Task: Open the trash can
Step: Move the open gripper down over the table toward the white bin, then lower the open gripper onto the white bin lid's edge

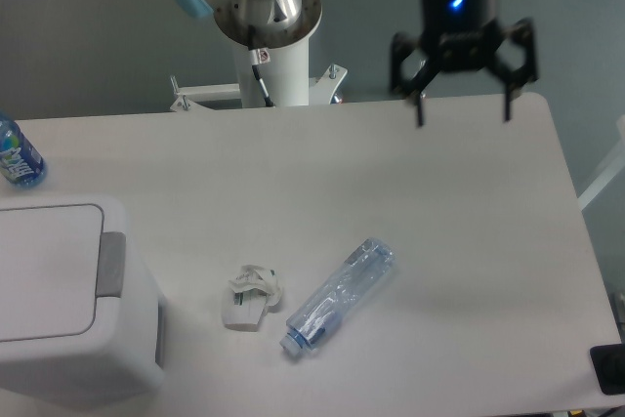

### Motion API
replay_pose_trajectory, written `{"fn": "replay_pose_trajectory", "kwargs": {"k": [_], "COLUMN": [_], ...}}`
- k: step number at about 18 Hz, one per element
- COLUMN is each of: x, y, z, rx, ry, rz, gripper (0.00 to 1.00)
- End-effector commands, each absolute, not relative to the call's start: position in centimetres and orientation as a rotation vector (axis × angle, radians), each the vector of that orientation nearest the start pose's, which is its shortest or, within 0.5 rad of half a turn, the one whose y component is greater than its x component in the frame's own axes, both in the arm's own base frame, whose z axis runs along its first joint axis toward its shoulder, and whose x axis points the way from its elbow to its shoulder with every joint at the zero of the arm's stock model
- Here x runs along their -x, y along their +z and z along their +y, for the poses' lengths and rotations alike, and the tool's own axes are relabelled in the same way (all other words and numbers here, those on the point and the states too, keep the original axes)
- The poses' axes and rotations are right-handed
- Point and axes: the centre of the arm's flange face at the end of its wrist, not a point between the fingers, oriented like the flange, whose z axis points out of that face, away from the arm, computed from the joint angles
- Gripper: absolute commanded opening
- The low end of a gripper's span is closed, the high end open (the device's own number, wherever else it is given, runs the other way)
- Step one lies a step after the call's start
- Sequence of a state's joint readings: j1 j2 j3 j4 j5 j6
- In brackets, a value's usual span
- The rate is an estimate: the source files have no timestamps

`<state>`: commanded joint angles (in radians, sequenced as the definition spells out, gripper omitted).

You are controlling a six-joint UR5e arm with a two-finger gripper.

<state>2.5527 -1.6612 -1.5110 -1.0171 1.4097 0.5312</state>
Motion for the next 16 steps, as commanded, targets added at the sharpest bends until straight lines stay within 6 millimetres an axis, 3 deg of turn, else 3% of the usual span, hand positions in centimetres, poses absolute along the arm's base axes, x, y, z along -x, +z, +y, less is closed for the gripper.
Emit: {"fn": "replay_pose_trajectory", "kwargs": {"k": [3,9,16], "x": [37.2,33.8,28.6], "y": [53.4,51.7,51.2], "z": [46.7,53.0,56.2], "rx": [2.538,2.414,2.385], "ry": [0.250,0.185,0.077], "rz": [-0.657,-0.744,-0.805], "gripper": [1.00,1.00,1.00]}}
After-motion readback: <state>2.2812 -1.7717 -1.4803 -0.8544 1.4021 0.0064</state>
